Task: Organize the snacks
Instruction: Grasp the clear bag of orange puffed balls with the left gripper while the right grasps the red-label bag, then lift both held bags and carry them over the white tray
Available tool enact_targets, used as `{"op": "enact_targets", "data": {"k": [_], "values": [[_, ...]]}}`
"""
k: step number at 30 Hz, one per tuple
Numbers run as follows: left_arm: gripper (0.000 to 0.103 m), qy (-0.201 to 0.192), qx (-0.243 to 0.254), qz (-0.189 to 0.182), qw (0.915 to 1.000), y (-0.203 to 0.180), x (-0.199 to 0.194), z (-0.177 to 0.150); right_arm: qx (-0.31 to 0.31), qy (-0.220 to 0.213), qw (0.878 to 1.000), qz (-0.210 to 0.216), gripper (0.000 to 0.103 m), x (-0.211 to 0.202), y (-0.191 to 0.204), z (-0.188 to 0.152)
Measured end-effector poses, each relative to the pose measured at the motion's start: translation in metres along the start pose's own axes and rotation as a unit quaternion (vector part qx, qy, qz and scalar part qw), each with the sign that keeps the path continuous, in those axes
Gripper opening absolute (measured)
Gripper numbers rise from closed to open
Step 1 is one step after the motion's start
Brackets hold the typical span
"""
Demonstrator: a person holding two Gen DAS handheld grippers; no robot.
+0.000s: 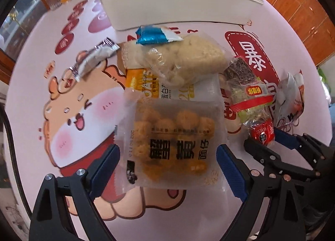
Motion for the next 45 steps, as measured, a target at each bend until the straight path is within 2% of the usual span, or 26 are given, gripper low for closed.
{"op": "enact_targets", "data": {"k": [6, 11, 17, 25, 31, 36, 40, 42, 45], "values": [[0.102, 0.011, 0.018, -0.003, 0.9998, -0.005, 0.010, 0.009, -0.008, -0.012, 1.000, -0.016, 0.053, 0.000, 0.000, -0.004], [0.103, 0.008, 0.054, 0.024, 0.9982, -0.017, 0.018, 0.011, -0.031, -0.026, 0.998, -0.044, 0.050, -0.002, 0.007, -0.012], [0.103, 0.012, 0.056, 0.036, 0.9977, -0.024, 0.023, 0.016, -0.049, -0.038, 0.995, -0.073, 0.050, -0.003, 0.014, -0.024], [0.103, 0.007, 0.039, 0.071, 0.9967, -0.038, 0.027, 0.013, -0.042, -0.034, 0.996, -0.069, 0.050, -0.010, 0.008, -0.037], [0.103, 0.003, 0.032, 0.069, 0.9971, -0.035, 0.026, 0.007, -0.038, -0.032, 0.997, -0.064, 0.049, -0.010, 0.008, -0.044], [0.103, 0.012, 0.052, 0.115, 0.9919, -0.041, 0.034, -0.007, -0.038, -0.034, 0.997, -0.064, 0.049, -0.012, 0.008, -0.045], [0.103, 0.003, 0.044, 0.107, 0.9932, -0.039, 0.033, -0.010, -0.042, -0.039, 0.996, -0.062, 0.049, -0.015, 0.009, -0.044], [0.100, 0.001, 0.042, 0.105, 0.9935, -0.037, 0.032, -0.011, -0.043, -0.039, 0.996, -0.062, 0.049, -0.015, 0.009, -0.043], [0.086, -0.010, 0.046, 0.108, 0.9931, -0.035, 0.028, -0.013, -0.044, -0.038, 0.996, -0.061, 0.049, -0.015, 0.009, -0.043]]}}
Point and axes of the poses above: each gripper's, at about its wrist camera, not at the fingertips, and x roughly the way its jaws point, y to its left, z to its top, the point moved 4 cm from there along x, roughly the way its jaws point, and after that the axes turned 8 degrees about y, right-handed, at the moved point
